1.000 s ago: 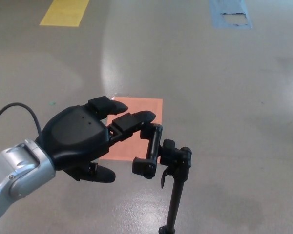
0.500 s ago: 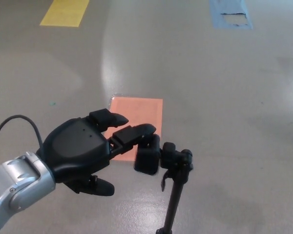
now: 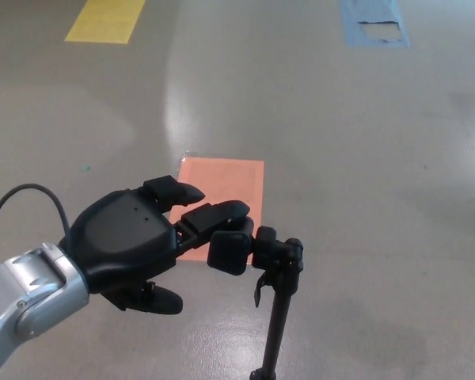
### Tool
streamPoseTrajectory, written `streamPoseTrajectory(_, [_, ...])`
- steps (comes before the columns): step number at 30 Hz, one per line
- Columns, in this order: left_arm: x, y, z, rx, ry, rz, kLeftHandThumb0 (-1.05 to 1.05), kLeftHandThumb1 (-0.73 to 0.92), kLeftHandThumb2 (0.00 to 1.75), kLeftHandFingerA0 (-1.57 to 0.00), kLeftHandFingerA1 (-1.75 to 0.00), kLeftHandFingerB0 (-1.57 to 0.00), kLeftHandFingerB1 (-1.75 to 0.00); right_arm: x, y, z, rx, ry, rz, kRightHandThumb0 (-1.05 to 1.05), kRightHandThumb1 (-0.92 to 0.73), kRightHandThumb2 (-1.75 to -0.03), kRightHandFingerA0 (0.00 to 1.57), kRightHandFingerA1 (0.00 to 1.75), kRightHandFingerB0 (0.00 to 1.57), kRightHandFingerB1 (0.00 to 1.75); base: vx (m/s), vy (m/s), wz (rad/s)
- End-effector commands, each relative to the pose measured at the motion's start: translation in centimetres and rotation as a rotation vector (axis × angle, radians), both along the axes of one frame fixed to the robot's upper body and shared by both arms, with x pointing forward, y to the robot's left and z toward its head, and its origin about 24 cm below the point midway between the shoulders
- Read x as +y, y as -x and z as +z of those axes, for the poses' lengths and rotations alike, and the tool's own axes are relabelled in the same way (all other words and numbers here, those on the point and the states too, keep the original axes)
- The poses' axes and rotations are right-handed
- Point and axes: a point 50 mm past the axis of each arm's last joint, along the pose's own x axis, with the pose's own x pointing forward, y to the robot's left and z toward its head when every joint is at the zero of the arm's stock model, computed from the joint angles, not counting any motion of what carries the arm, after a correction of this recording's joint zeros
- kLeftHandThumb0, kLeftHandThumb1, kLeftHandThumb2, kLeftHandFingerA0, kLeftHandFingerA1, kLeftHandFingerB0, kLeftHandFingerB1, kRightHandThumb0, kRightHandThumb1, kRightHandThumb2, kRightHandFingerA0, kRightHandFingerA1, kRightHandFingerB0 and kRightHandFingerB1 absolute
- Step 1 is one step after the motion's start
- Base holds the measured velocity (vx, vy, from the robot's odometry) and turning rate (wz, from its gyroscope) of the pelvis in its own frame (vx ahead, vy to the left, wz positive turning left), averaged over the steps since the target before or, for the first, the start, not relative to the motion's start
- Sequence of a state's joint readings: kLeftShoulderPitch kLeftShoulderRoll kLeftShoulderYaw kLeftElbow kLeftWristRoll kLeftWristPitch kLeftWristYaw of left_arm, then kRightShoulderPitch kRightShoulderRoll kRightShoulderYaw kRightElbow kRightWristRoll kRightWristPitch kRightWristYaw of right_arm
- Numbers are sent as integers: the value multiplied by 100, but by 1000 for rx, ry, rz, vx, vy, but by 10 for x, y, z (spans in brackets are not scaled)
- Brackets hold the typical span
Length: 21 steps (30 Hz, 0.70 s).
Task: The robot uses its left hand to grab the top of a phone stand kept on the floor and tilt it upwards to adjust its angle
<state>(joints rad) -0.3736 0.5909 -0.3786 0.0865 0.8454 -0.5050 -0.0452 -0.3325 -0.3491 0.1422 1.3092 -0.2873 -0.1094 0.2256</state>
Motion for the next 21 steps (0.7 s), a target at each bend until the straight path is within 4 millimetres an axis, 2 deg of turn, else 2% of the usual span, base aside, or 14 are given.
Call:
streamPoseTrajectory(1, [3, 2, -4, 15, -38, 2, -79, 55, 88, -15, -42, -3, -20, -1, 0, 0, -5, 12, -4, -61, -76, -62, 28, 40, 26, 31, 0, 0, 0])
streamPoseTrajectory(6, [4, 5, -8, 36, -31, -3, -78, 54, 88, -17, -42, -4, -21, 1, 3, -2, 3, 3, -14, -60, -77, -62, 29, 40, 26, 32, 0, 0, 0])
streamPoseTrajectory(15, [9, 4, -9, 38, -53, 10, -79, 57, 90, -16, -43, -3, -20, 1, -4, 2, -17, 7, 10, -60, -77, -63, 32, 42, 28, 33, 0, 0, 0])
streamPoseTrajectory(16, [9, 5, -10, 37, -47, 9, -76, 68, 61, -25, -31, -5, -21, 1, -4, 2, -16, 10, 13, -62, -76, -62, 29, 39, 26, 32, 0, 0, 0])
streamPoseTrajectory(17, [10, 5, -11, 36, -41, 9, -76, 68, 61, -25, -31, -5, -21, 1, -4, 2, -15, 12, 14, -62, -76, -62, 29, 39, 26, 32, 0, 0, 0])
streamPoseTrajectory(18, [11, 5, -11, 43, -40, 15, -83, 59, 92, -18, -43, -3, -18, 1, -5, 3, -16, 6, 5, -61, -77, -62, 28, 39, 25, 32, 0, 0, 0])
streamPoseTrajectory(19, [11, 5, -11, 43, -40, 15, -83, 59, 92, -18, -43, -3, -18, 1, -5, 3, -16, 6, 5, -61, -77, -62, 28, 39, 25, 32, 0, 0, 0])
streamPoseTrajectory(20, [11, 5, -11, 51, -40, 20, -78, 69, 61, -25, -31, -4, -23, 1, -6, 3, -18, 0, 2, -60, -77, -62, 30, 40, 26, 32, 0, 0, 0])
streamPoseTrajectory(21, [11, 5, -11, 56, -36, 23, -78, 69, 61, -25, -31, -4, -23, 1, -7, 4, -21, -2, 2, -60, -77, -62, 30, 40, 26, 32, 0, 0, 0])
